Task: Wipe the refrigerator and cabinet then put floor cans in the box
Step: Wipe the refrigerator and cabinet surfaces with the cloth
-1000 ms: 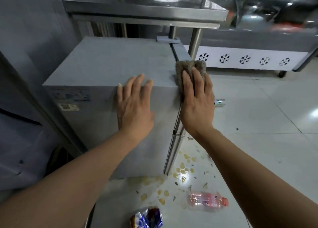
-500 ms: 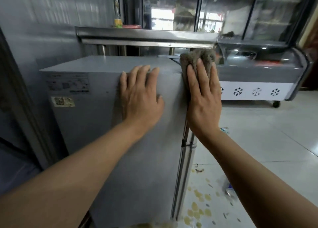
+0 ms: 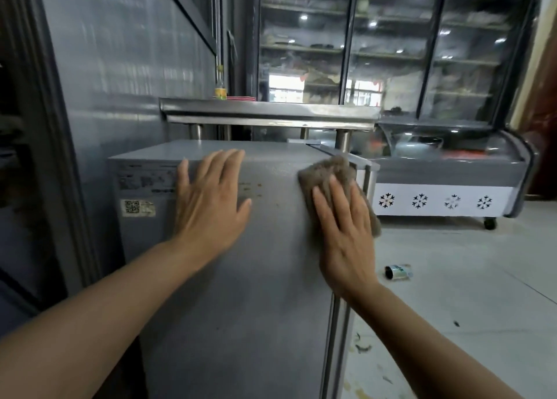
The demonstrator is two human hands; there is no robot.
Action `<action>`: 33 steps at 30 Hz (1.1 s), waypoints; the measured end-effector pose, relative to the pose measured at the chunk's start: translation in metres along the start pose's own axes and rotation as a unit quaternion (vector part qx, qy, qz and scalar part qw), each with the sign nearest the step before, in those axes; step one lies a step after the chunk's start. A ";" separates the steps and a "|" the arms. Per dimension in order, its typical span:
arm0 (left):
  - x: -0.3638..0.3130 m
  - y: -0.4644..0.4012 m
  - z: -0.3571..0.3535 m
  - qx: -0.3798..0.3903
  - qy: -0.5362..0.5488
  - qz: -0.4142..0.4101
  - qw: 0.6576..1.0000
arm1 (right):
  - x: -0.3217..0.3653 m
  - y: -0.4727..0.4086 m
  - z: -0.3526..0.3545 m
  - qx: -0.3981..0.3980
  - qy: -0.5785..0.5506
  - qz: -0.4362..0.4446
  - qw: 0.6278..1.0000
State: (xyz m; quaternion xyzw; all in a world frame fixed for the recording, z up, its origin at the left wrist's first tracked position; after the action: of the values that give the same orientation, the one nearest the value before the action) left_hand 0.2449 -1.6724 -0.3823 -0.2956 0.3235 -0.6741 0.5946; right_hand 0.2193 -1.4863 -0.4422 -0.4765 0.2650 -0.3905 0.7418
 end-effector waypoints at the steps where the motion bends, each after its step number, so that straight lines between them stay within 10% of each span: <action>1: 0.008 0.001 0.000 0.002 -0.003 0.001 1.000 | 0.005 -0.018 0.001 -0.018 -0.009 0.002 1.000; 33: 0.116 0.053 0.017 -0.023 0.043 0.101 0.994 | 0.127 -0.048 -0.052 0.100 0.034 0.225 0.969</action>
State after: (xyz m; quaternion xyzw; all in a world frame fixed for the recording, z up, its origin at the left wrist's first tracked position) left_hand 0.2770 -1.7931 -0.4115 -0.2455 0.3926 -0.6152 0.6381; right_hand 0.2347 -1.6294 -0.4222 -0.3150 0.3500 -0.2538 0.8449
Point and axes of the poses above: each hand's wrist, its own y-axis away from the middle knuckle, its own z-axis out of the back of the hand, x = y × z, the point moved 6 cm from there along -y, towards the middle knuckle, and after that the axes turned 4 degrees about -y, right-handed, at the moved point
